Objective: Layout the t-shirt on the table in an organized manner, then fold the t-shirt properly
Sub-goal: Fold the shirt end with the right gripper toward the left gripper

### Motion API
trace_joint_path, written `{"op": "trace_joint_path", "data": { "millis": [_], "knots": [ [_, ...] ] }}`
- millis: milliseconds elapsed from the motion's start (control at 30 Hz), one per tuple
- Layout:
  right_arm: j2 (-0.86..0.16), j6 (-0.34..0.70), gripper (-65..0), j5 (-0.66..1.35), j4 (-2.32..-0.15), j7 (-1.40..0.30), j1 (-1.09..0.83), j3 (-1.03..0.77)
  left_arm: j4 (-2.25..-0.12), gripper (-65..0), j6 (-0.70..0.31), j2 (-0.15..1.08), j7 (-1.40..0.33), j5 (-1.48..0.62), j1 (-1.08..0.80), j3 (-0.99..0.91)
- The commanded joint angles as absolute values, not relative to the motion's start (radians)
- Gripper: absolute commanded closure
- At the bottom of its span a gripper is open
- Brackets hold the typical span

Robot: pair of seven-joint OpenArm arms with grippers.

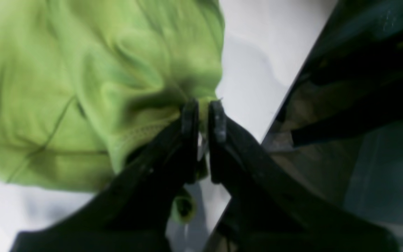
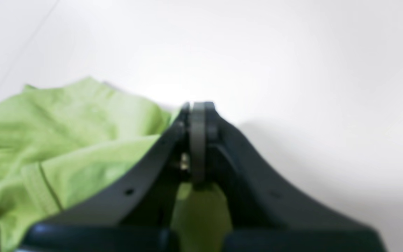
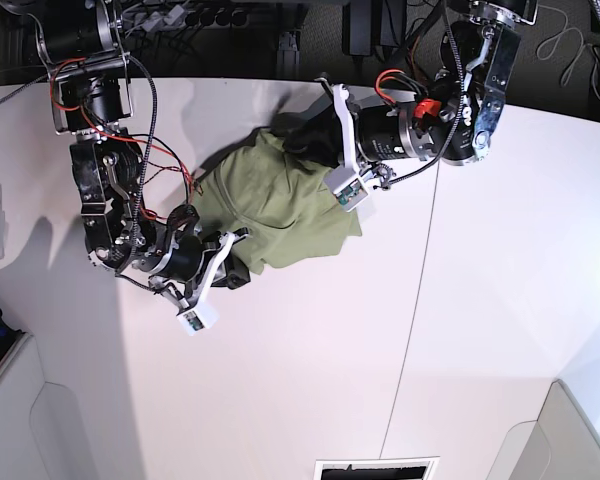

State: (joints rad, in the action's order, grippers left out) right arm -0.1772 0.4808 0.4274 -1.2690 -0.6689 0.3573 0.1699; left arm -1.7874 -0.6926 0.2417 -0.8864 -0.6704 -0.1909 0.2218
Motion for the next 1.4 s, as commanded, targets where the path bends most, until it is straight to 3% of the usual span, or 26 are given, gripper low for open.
{"op": "trace_joint_path", "data": {
  "millis": [0, 300, 667, 900, 1200, 1367],
  "knots": [
    [-0.180, 0.506, 0.0, 0.440, -1.283, -0.660, 0.371, 0.177, -1.774, -5.5, -0.698, 0.244, -0.845, -0.650, -0.181, 0.220],
    [-0.217, 0.537, 0.0, 0.528, -1.308, -0.733, 0.314, 0.189, -1.553, -5.6, -0.698, 0.267, -0.804, -0.542, 0.013, 0.157],
    [-0.218, 0.554, 0.0, 0.614, -1.545, -0.770, 0.083, 0.189, -1.425, -5.6, -0.698, 0.257, -0.782, -0.551, 0.255, 0.191],
    [-0.215, 0.553, 0.0, 0.585, -1.624, -0.762, 0.038, 0.177, -1.439, -5.6, -0.698, 0.271, -0.791, -0.561, 0.261, 0.209],
    [-0.217, 0.553, 0.0, 0.584, -1.717, -0.827, 0.038, -0.014, -1.643, -5.6, -0.698, 0.408, -0.925, -0.751, 0.231, 0.207],
    [-0.294, 0.553, 0.0, 0.627, -1.745, -0.861, 0.023, -0.060, -1.747, -5.6, -0.698, 0.499, -0.952, -0.774, 0.134, 0.207]
  ]
}}
